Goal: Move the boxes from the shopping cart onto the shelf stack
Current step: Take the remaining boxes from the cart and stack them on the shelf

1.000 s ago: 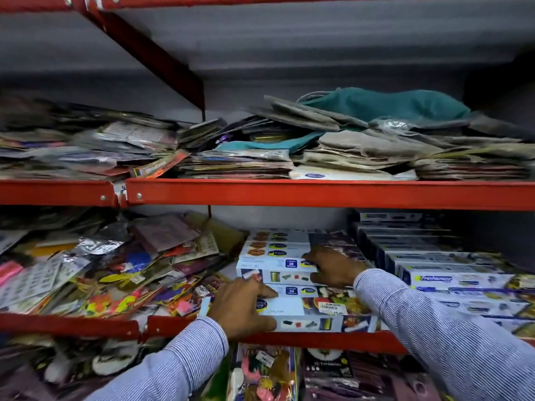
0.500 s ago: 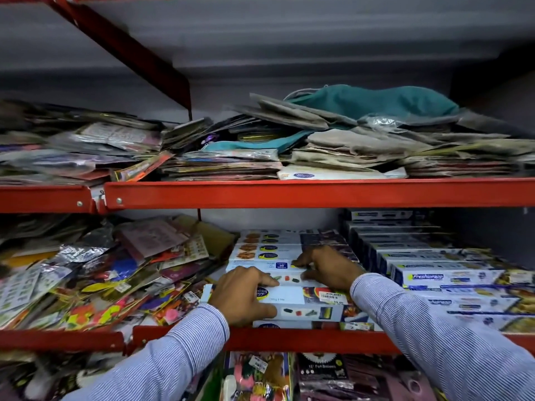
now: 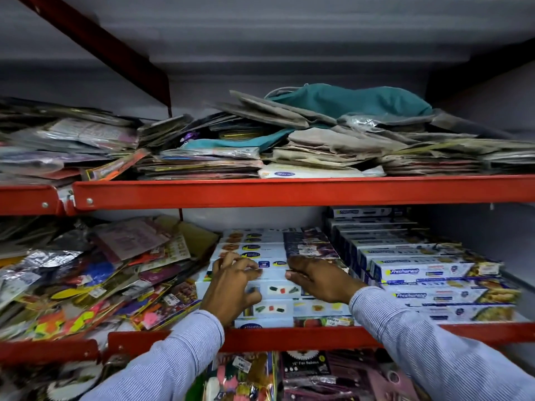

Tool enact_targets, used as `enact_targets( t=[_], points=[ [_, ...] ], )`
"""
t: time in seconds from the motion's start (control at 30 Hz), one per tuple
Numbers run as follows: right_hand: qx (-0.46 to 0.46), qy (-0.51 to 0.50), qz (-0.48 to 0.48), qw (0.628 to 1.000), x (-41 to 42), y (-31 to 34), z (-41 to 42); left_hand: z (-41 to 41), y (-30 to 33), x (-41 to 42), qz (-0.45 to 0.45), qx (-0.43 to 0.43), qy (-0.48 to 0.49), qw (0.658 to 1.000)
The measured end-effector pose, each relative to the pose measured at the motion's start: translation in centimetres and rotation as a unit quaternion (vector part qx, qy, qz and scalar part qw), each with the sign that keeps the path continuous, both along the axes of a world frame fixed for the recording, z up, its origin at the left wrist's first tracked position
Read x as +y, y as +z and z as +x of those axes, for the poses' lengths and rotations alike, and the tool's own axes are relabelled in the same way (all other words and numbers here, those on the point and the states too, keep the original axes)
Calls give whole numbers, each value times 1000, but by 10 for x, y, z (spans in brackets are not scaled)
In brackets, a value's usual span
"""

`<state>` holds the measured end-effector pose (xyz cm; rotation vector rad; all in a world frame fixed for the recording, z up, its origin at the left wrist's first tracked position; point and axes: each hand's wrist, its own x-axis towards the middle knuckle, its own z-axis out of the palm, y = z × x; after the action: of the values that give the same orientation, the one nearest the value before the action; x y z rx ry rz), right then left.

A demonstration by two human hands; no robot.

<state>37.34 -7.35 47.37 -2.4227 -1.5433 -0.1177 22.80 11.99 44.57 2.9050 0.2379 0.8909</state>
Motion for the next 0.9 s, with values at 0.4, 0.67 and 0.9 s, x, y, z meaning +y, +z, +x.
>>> enact_targets(
  t=[0.4,0.67,0.9],
  points=[
    [-24,7,7,1000,-4,-8,-1,6,-16,-3,-12,-45,-50,998],
    [-123,-15,107,986,-8,-26,-6,2,-25,-7,62,-61,-30,996],
    [-225,-153,209,939,-9,-82,-11,4,-52,-6,155,-53,54,985]
  ],
)
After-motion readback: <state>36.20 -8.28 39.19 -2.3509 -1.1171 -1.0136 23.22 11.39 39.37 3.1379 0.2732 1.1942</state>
